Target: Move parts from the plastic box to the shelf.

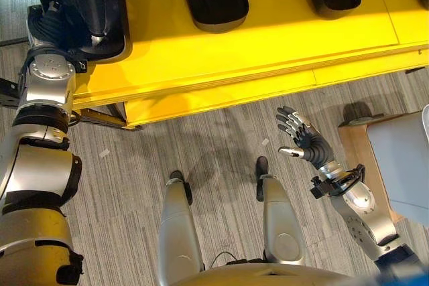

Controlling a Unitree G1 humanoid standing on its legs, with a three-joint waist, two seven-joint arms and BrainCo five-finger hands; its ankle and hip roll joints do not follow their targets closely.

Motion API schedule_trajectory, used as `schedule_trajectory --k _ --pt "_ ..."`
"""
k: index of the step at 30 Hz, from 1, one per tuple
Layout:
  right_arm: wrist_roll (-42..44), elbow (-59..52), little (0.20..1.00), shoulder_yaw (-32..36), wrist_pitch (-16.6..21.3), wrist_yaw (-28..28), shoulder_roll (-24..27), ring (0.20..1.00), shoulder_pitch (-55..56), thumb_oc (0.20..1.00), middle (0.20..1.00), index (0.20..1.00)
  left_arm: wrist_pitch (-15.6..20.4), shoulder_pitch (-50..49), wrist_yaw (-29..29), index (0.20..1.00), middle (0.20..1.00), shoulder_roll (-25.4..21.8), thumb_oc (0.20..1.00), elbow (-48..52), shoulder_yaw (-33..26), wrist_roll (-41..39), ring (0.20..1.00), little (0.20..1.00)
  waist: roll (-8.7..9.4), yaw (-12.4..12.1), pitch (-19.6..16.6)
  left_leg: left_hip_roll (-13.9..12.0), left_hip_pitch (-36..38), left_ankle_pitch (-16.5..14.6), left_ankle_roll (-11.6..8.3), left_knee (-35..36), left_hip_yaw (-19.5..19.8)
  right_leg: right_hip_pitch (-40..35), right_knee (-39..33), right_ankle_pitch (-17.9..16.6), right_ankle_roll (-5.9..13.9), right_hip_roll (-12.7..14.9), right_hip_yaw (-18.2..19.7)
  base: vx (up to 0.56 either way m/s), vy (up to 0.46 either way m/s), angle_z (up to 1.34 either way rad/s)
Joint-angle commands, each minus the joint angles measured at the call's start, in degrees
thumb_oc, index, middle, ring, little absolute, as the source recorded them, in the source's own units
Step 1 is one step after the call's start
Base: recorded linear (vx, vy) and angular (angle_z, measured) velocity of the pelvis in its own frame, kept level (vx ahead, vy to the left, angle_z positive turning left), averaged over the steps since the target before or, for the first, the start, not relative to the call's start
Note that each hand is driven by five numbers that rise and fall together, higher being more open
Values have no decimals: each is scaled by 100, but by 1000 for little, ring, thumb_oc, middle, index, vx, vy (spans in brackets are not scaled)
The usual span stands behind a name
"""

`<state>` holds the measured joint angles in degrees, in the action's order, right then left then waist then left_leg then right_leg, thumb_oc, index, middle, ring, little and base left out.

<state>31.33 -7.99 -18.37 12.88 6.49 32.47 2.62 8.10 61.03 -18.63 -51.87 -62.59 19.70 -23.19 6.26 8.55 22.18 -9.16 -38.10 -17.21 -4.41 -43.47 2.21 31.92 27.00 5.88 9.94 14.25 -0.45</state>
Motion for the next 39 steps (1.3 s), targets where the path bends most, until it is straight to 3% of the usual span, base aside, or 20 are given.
schedule_trajectory --k 1,8,22,23,24,25,39 --pt "220 -344 1000 206 273 40 131 1000 290 1000 1000 1000 317 443 -69 200 200 -133 200 -385 -286 -426 200 200 -11 -84 -456 -181 -122 294 19 -39 162 -97 421 -90 15 98 161 0 0 0" --pt "240 -336 1000 220 264 -19 135 1000 292 1000 1000 1000 420 532 -29 200 200 17 200 -359 -445 -1126 200 200 30 -53 -482 -189 -204 263 28 -101 168 -38 434 -90 11 97 178 2 2 0" --pt "285 -348 1000 268 224 38 212 1000 372 1000 1000 1000 394 697 1 200 200 -16 200 -403 -390 -1235 200 200 32 -26 -564 -180 -300 231 40 -140 145 79 443 -113 20 91 226 0 0 0" --pt "299 -361 1000 281 215 76 245 1000 407 1000 1000 1000 367 736 34 551 551 -21 551 -428 -344 -1187 551 551 16 -17 -580 -182 -316 228 44 -155 137 109 464 -107 17 91 231 0 0 0" --pt "303 -357 1000 285 213 82 245 1000 413 1000 1000 1000 363 740 47 551 551 -21 551 -436 -337 -1186 551 551 13 -15 -586 -181 -313 225 43 -150 135 108 461 -106 17 91 231 0 0 0" --pt "313 -365 1000 301 212 96 243 1000 434 1000 1000 1000 360 741 64 1000 1000 -27 1000 -439 -326 -1169 1000 1000 9 -13 -594 -180 -309 220 43 -144 138 106 461 -102 17 94 235 0 0 0" --pt "357 -378 1000 340 170 211 324 1000 510 1000 1000 1000 332 830 161 1000 1000 -120 1000 -562 -306 -1221 1000 1000 -42 -44 -647 -183 -309 244 24 -149 147 148 558 -69 9 112 232 0 1 -1"
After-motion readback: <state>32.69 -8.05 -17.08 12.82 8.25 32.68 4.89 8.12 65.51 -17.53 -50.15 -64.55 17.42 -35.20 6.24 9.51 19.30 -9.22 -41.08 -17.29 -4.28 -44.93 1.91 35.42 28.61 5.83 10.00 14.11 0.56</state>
